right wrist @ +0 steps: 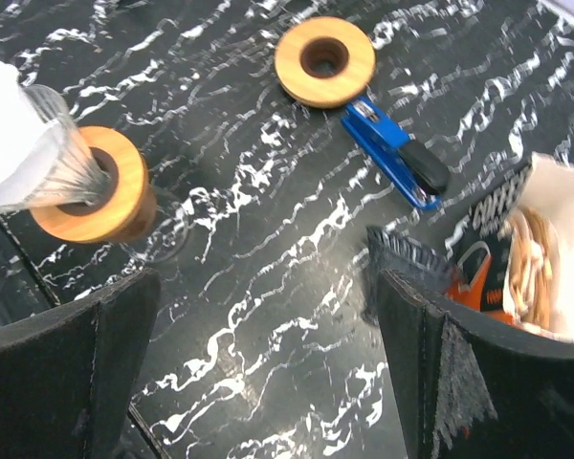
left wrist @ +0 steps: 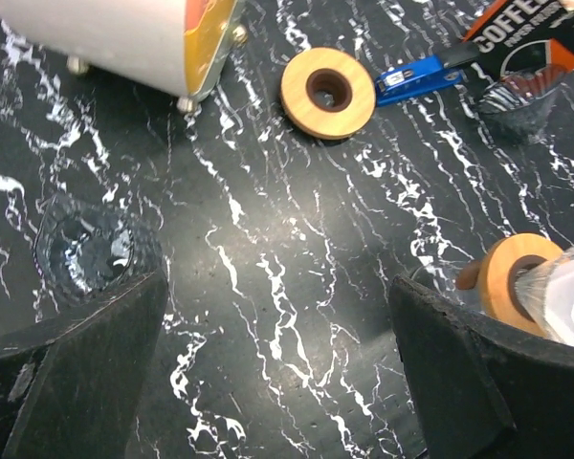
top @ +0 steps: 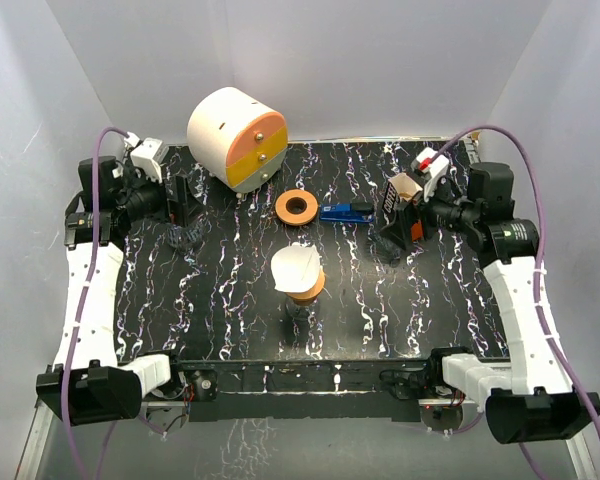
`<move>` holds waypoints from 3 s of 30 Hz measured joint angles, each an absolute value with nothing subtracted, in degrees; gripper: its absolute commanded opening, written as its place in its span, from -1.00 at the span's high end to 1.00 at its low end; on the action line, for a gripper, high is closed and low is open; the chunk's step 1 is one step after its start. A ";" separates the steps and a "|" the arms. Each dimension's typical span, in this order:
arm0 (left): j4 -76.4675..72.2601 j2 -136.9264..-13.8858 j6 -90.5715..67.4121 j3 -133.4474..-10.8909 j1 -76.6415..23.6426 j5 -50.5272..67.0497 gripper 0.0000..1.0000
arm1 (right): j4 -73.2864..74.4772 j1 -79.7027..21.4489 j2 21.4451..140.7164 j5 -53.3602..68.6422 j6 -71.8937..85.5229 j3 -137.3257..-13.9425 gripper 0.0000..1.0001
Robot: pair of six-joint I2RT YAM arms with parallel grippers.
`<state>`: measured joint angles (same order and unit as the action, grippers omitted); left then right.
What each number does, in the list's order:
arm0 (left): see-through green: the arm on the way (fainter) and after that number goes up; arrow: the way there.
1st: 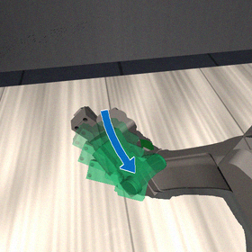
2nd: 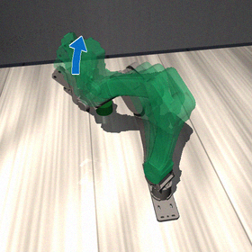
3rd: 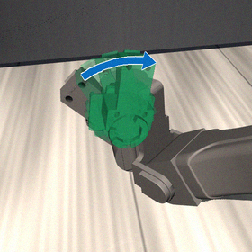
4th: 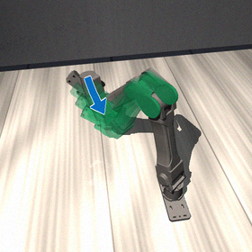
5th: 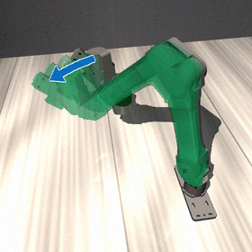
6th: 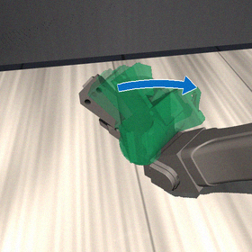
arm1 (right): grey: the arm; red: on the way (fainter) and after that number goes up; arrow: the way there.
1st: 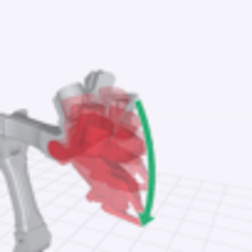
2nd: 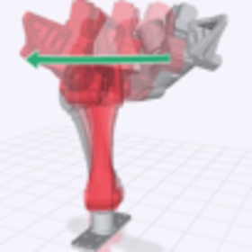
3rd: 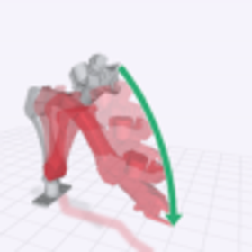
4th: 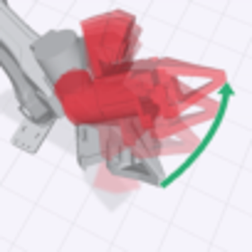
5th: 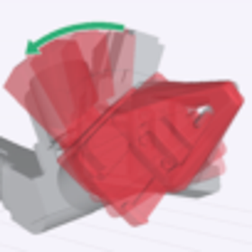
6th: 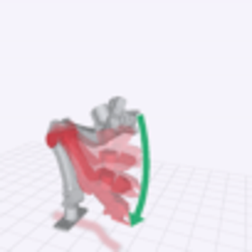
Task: Place the coffee filter in the dripper
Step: Move the coffee server to the center of the board, then pick up the dripper holder from the center of the board.
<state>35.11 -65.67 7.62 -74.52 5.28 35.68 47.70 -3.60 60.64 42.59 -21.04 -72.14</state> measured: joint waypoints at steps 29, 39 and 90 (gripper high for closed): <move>35.88 -89.38 26.35 -73.03 7.66 21.74 0.11 | 50.61 8.69 57.10 36.62 -22.65 -63.72 -0.91; 33.36 -97.73 31.03 -75.26 5.41 18.94 0.23 | 50.81 14.06 57.10 38.72 -22.63 -61.34 -0.91; 32.77 -96.84 24.18 -81.36 -16.23 20.27 -0.47 | 27.57 -19.38 108.49 36.32 -14.98 -87.55 -0.66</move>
